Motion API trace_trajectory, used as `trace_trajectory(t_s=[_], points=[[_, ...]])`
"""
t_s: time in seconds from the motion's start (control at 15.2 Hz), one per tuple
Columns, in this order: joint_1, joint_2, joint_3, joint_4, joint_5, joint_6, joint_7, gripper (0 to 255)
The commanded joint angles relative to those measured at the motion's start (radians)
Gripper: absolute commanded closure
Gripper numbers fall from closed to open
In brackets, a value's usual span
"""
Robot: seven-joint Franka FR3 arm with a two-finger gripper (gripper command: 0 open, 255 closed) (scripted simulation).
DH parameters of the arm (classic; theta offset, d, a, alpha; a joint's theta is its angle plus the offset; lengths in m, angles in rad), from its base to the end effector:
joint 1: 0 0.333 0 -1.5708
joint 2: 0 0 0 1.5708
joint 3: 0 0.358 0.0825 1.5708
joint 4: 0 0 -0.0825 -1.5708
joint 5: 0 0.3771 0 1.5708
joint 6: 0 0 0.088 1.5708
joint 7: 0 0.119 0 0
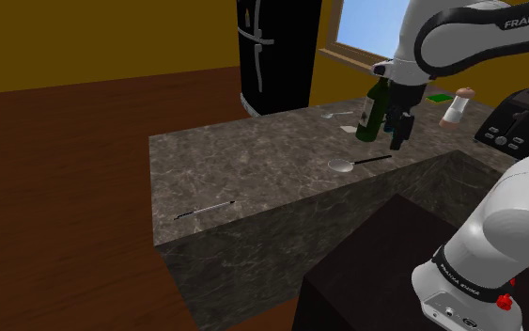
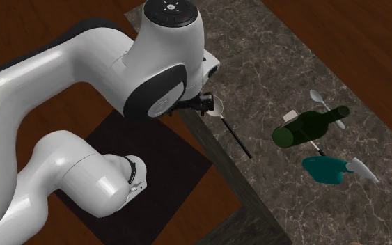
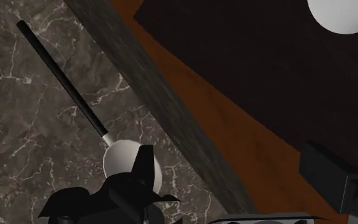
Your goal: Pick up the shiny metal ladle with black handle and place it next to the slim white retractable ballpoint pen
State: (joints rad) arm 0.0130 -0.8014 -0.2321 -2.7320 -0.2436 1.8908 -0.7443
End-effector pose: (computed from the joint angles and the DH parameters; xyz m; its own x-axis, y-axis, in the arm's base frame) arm 0.2589 -0.0812 0.4569 0.7749 0.6274 -0.0772 0.6300 -0.7765 0.0120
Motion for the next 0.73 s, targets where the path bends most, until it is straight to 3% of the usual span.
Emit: trace_trajectory(t_s=[0.0,0.4,0.66], points=[[0.002,0.049,-0.046,-0.025,-0.048,0.092,-0.078,0],[0.014,0.250,-0.192,-0.043,-0.167,0.362,-0.301,0],[0.049,0.431,-0.291,-0.013,-0.200,0.553,-0.457,0]])
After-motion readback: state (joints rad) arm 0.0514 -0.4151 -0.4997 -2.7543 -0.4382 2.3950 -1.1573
